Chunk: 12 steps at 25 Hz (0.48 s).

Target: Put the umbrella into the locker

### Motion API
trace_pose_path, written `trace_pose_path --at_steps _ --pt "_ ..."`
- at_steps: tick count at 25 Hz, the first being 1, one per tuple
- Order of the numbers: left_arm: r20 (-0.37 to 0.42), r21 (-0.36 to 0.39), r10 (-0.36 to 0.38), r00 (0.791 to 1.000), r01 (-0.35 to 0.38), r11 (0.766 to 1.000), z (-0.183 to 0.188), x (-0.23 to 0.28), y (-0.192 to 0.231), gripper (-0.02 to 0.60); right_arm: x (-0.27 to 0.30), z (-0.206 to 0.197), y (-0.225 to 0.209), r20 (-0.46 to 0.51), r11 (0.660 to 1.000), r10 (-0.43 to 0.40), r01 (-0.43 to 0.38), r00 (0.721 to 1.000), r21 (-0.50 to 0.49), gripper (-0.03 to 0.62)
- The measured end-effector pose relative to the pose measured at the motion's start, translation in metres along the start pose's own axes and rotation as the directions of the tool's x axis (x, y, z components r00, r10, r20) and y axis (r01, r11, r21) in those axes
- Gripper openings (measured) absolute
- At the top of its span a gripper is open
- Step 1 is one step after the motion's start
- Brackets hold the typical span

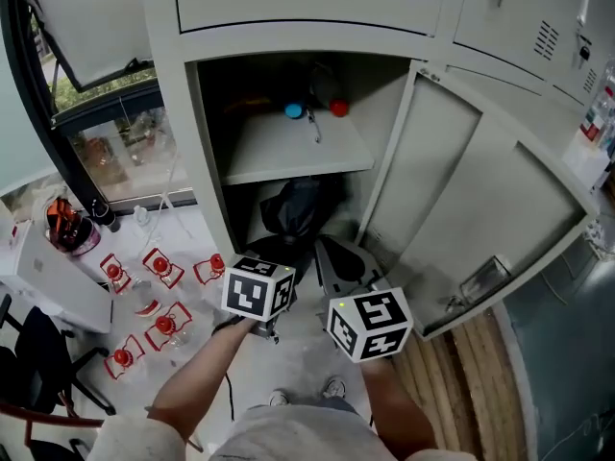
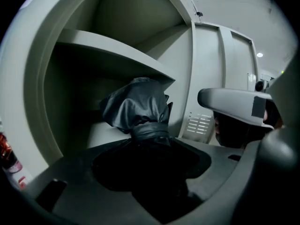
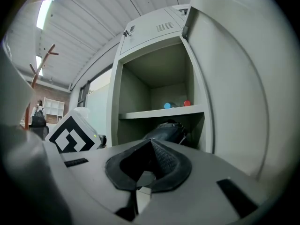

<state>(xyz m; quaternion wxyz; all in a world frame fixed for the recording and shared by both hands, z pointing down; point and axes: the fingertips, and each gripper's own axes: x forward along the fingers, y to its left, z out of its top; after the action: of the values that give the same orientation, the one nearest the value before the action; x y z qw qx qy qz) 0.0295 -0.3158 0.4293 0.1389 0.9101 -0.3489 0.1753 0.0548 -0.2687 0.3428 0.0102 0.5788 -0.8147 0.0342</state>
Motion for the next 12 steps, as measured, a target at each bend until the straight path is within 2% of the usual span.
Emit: trace_pose_path --at_steps 5,12 --pt "-0.031 0.021 0.053 0.998 -0.052 0.998 0.007 0.018 0.005 0.255 0.006 0.004 -0.016 0.005 0.999 0.047 -0.047 0.999 -0.003 0.003" --pt "-0.055 0.114 0.122 0.991 -0.115 0.987 0.025 0.038 0.014 0.255 0.016 0.001 -0.03 0.0 0.996 0.094 -0.094 0.996 0.003 0.003"
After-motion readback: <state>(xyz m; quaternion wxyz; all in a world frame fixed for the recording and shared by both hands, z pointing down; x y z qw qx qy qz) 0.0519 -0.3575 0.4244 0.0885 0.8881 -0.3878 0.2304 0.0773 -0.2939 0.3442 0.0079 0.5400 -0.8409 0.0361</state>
